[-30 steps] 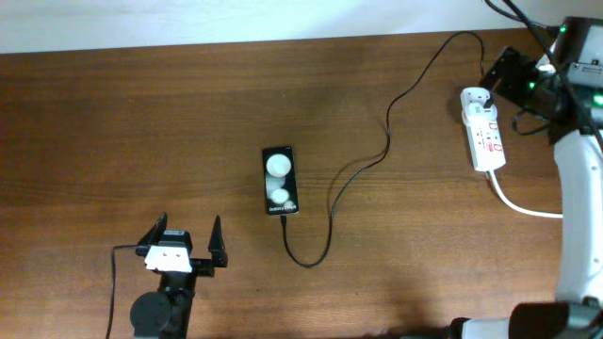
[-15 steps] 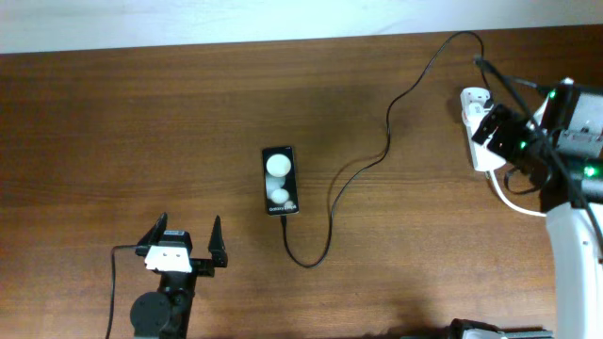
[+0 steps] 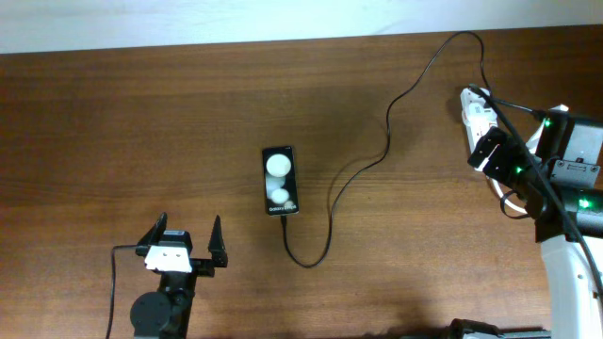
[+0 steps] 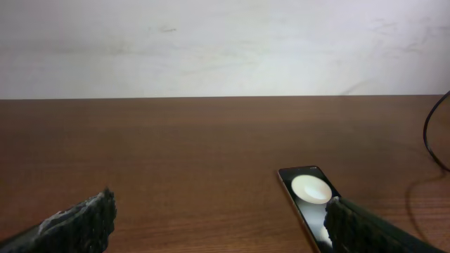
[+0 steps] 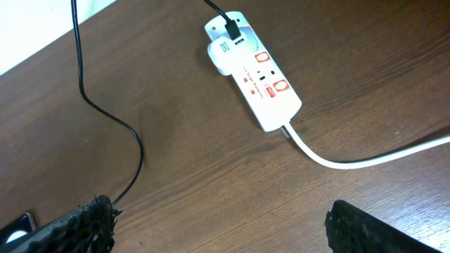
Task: Plug charger to phone and switch on socket
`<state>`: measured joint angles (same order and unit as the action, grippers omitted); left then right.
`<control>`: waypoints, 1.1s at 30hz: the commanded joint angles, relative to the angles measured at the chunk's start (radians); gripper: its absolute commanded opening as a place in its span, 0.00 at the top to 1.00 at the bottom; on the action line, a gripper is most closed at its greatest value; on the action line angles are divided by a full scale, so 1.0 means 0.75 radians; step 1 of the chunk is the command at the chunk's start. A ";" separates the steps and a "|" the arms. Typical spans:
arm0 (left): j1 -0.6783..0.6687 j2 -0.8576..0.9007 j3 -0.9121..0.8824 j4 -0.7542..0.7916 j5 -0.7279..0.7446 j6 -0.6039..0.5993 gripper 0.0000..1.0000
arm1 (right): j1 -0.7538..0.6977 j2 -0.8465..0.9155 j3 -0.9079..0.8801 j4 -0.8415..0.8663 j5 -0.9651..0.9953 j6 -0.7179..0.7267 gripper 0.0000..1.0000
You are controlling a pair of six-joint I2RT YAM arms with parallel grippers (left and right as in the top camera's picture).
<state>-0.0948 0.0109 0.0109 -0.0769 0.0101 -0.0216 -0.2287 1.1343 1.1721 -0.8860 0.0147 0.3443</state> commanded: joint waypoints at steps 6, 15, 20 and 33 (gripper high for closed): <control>0.006 -0.007 -0.003 -0.009 -0.009 0.020 0.01 | 0.042 -0.081 -0.060 -0.014 0.106 0.009 0.01; 0.006 -0.007 -0.003 -0.009 -0.009 0.020 0.01 | 0.253 -0.362 -1.029 0.821 0.055 -0.080 0.01; 0.006 -0.007 -0.003 -0.010 -0.009 0.020 0.01 | 0.253 -0.435 -1.268 0.914 0.050 -0.079 0.01; 0.006 -0.007 -0.003 -0.009 -0.010 0.020 0.01 | 0.253 -0.567 -1.555 1.179 0.021 -0.065 0.01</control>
<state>-0.0948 0.0113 0.0113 -0.0784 0.0097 -0.0189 -0.0448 0.7631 0.0422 0.0284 0.0402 0.2882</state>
